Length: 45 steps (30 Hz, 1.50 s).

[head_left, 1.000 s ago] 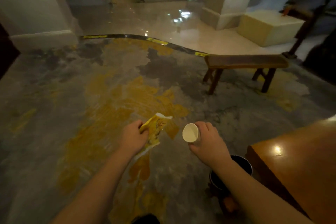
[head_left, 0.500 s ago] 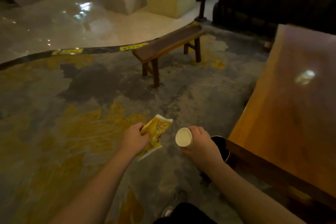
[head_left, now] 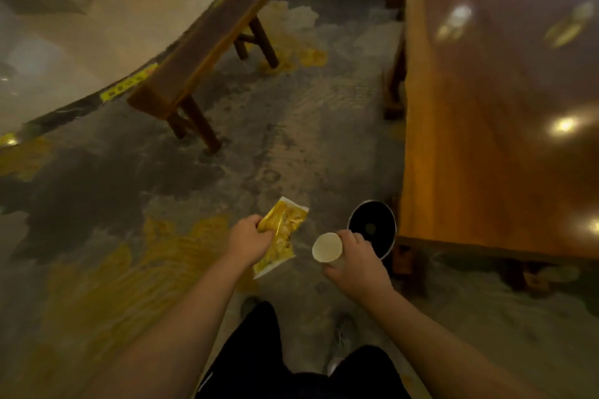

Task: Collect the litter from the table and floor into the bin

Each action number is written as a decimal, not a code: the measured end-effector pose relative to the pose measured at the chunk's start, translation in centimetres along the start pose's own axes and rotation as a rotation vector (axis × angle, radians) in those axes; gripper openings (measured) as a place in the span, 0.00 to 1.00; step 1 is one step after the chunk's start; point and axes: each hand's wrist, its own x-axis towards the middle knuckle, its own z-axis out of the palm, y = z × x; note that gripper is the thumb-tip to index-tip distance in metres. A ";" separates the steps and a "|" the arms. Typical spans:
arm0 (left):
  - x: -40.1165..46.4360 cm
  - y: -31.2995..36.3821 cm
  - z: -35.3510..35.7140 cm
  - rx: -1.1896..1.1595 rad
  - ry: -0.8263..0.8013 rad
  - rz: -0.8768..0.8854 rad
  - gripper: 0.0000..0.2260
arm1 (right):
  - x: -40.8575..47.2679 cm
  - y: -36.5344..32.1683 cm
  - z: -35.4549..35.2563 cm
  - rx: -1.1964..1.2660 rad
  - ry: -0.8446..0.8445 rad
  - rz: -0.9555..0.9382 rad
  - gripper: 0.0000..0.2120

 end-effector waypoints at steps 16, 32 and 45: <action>24.2 1.0 16.6 0.177 -0.587 0.147 0.05 | 12.3 10.7 11.7 0.623 0.392 0.851 0.30; 32.3 1.8 41.3 0.193 -0.749 0.249 0.14 | 20.7 31.0 19.7 0.922 0.584 1.069 0.36; 30.7 -1.3 36.5 0.407 -0.604 0.594 0.08 | 20.3 27.7 20.3 0.380 0.401 0.851 0.14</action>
